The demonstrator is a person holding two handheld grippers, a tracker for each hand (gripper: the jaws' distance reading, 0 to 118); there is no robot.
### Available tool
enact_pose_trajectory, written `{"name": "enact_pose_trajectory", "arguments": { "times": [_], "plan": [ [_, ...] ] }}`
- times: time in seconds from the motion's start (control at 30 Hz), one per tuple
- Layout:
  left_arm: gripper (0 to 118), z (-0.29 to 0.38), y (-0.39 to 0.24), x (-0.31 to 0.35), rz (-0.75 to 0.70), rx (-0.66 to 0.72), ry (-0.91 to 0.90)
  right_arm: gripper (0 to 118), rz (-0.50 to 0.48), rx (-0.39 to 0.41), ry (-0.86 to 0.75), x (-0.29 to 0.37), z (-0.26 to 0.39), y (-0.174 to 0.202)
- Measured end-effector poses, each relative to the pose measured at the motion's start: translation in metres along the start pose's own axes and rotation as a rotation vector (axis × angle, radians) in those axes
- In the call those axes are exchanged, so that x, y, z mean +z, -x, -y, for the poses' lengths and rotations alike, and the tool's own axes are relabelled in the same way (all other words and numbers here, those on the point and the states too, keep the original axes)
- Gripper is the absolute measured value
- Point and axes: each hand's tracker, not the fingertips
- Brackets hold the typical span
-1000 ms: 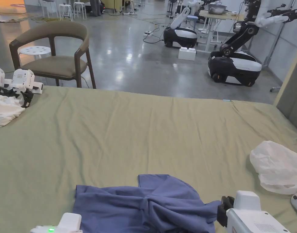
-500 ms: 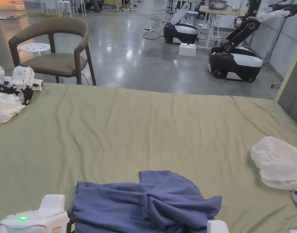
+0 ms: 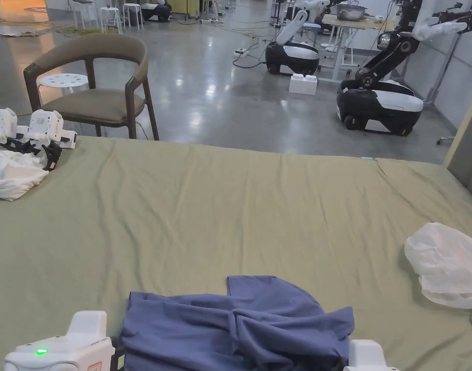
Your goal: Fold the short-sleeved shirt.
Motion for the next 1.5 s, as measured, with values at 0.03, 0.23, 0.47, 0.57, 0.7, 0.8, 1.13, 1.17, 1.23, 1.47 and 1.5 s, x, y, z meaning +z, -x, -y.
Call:
{"name": "enact_pose_trajectory", "arguments": {
  "times": [0.03,0.23,0.47,0.57,0.7,0.8,1.13,1.17,1.23,1.47,1.5],
  "plan": [
    [0,-0.005,0.0,0.004,-0.002,-0.003,-0.025,2,0.012,0.0,-0.031,0.007,-0.007,-0.005],
    [0,-0.05,-0.002,0.028,-0.001,-0.041,-0.164,2,0.079,0.019,-0.18,0.04,-0.057,-0.032],
    [0,-0.132,-0.01,0.073,0.025,-0.074,-0.34,2,0.104,0.064,-0.33,0.082,-0.131,-0.044],
    [0,-0.167,-0.011,0.093,0.022,-0.081,-0.41,2,0.113,0.081,-0.388,0.098,-0.163,-0.046],
    [0,-0.207,-0.013,0.117,0.025,-0.063,-0.464,2,0.108,0.081,-0.447,0.118,-0.205,-0.048],
    [0,-0.234,-0.014,0.131,0.031,-0.057,-0.491,2,0.107,0.09,-0.491,0.131,-0.234,-0.047],
    [0,-0.318,-0.018,0.143,-0.012,-0.076,-0.535,2,0.125,0.114,-0.556,0.138,-0.331,-0.043],
    [0,-0.326,-0.018,0.144,-0.017,-0.076,-0.545,2,0.129,0.115,-0.562,0.138,-0.34,-0.042],
    [0,-0.34,-0.018,0.146,-0.022,-0.076,-0.559,2,0.133,0.116,-0.571,0.138,-0.357,-0.04],
    [0,-0.39,-0.012,0.155,-0.035,-0.053,-0.599,2,0.172,0.158,-0.623,0.145,-0.416,-0.032],
    [0,-0.396,-0.013,0.157,-0.039,-0.057,-0.605,2,0.179,0.166,-0.632,0.147,-0.422,-0.031]
  ]
}}
